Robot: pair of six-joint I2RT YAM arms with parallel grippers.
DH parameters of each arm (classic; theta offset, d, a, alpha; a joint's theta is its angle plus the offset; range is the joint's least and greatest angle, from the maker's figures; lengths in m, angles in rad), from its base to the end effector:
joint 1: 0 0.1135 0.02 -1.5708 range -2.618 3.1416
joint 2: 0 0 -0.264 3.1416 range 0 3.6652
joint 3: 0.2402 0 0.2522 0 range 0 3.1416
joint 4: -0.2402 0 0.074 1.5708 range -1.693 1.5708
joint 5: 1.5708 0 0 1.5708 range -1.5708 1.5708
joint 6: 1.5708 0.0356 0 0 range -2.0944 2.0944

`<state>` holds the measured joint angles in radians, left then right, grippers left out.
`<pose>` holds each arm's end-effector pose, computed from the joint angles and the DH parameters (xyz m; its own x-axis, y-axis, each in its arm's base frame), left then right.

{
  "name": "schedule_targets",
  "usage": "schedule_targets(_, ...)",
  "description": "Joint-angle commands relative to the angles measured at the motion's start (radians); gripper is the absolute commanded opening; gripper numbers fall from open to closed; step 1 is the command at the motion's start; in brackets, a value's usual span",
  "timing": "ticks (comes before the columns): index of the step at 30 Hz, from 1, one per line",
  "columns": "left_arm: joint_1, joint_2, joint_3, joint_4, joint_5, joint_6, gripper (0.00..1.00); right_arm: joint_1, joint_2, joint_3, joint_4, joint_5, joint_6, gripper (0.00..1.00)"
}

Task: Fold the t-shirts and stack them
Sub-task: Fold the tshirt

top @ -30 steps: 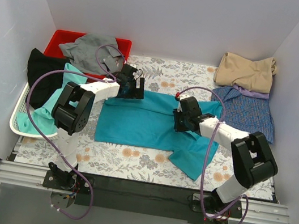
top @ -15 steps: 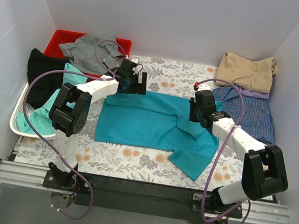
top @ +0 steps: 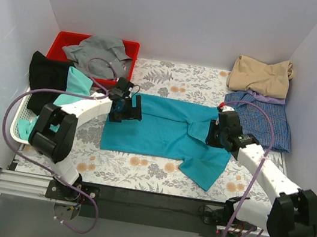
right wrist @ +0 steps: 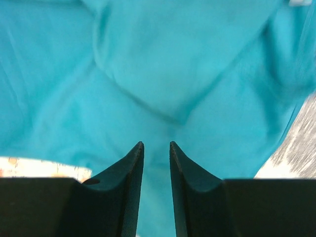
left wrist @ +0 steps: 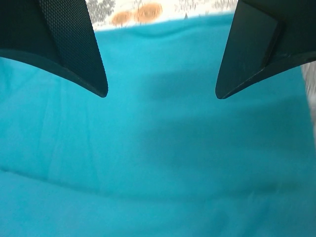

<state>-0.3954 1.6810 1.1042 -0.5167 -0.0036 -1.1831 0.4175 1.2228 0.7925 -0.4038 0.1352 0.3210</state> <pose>0.3114 -0.1299 0.1953 -0.6651 -0.7256 -0.1766 -0.6138 0.6659 -0.4241 0.2314 0.0974 0.2331 -0.7431 0.0124 -0.6690 -0.0891 0.9891 0.1172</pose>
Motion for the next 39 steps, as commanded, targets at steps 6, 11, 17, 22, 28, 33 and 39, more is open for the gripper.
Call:
schedule_targets(6, -0.034, -0.342, -0.231, -0.158, -0.163, -0.289, 0.90, 0.108, -0.319, -0.262, -0.216, 0.020, 0.449, 0.34)
schedule_targets(11, -0.040, -0.394, -0.277, -0.269, -0.243, -0.415, 0.90, 0.182, -0.397, -0.326, -0.323, 0.055, 0.608, 0.35)
schedule_targets(17, -0.040, -0.432, -0.377, -0.285, -0.190, -0.483, 0.90, 0.270, -0.419, -0.331, -0.406, 0.082, 0.690, 0.36)
schedule_targets(22, -0.039, -0.442, -0.389, -0.319, -0.257, -0.518, 0.90, 0.366, -0.387, -0.250, -0.521, 0.170, 0.791, 0.37)
schedule_targets(28, -0.039, -0.420, -0.382, -0.309, -0.344, -0.535, 0.93, 0.422, -0.355, -0.203, -0.630, 0.254, 0.881, 0.43)
schedule_targets(33, -0.039, -0.391, -0.408, -0.217, -0.348, -0.520, 0.80, 0.426, -0.394, -0.237, -0.662, 0.254, 0.949, 0.43)
schedule_targets(39, -0.036, -0.346, -0.425, -0.149, -0.323, -0.498, 0.73, 0.434, -0.425, -0.256, -0.679, 0.233, 1.014, 0.44)
